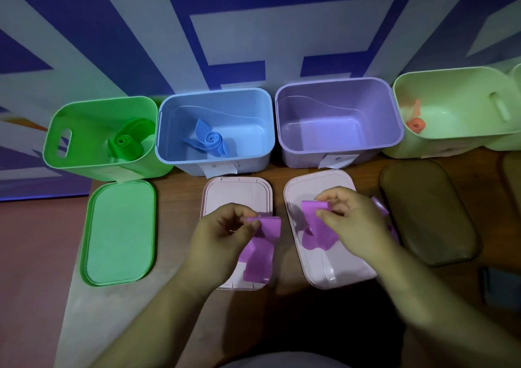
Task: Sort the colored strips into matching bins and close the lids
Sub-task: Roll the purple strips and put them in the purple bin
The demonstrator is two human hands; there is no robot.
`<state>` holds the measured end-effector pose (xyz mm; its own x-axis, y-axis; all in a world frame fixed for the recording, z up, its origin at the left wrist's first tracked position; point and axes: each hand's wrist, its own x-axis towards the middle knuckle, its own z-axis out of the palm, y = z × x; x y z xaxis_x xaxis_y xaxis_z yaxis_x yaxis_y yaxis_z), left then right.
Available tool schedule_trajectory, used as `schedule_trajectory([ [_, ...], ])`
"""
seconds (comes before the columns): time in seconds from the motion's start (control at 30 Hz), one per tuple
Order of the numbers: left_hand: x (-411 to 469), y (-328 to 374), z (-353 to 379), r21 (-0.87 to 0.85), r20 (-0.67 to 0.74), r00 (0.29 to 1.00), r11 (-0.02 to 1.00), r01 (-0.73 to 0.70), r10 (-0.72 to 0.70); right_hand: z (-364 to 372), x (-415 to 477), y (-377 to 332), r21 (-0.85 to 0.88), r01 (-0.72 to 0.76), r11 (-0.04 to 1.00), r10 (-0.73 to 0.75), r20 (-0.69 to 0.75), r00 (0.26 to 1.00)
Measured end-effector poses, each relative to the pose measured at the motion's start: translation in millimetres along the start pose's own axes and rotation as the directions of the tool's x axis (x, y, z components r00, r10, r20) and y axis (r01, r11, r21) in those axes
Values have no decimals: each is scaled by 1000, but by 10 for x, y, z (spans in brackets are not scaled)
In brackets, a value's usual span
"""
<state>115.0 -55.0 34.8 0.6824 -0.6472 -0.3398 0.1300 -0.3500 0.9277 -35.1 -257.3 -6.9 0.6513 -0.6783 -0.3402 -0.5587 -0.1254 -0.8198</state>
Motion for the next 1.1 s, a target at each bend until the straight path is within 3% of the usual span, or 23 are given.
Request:
schedule_trajectory([
  [0.23, -243, 110, -79, 52, 5, 999, 997, -53, 53, -229, -363, -314, 109, 61, 992, -46, -134, 990],
  [0.33, -346, 128, -92, 75, 12, 998, 995, -62, 61, -323, -468, -340, 197, 57, 979, -33, -122, 992],
  [0.53, -480, 87, -49, 117, 49, 997, 991, -68, 62, -261, -921, 154, -38, -24, 999, 29, 140, 990],
  [0.77, -557, -13, 70, 129, 87, 995, 990, -52, 41, -2, -1328, 719, -64, -104, 993, 112, 132, 985],
  [1.1, -605, -99, 118, 172, 90, 996, 985, -36, 21, 87, -1188, 967, -64, -136, 989, 143, 140, 980],
])
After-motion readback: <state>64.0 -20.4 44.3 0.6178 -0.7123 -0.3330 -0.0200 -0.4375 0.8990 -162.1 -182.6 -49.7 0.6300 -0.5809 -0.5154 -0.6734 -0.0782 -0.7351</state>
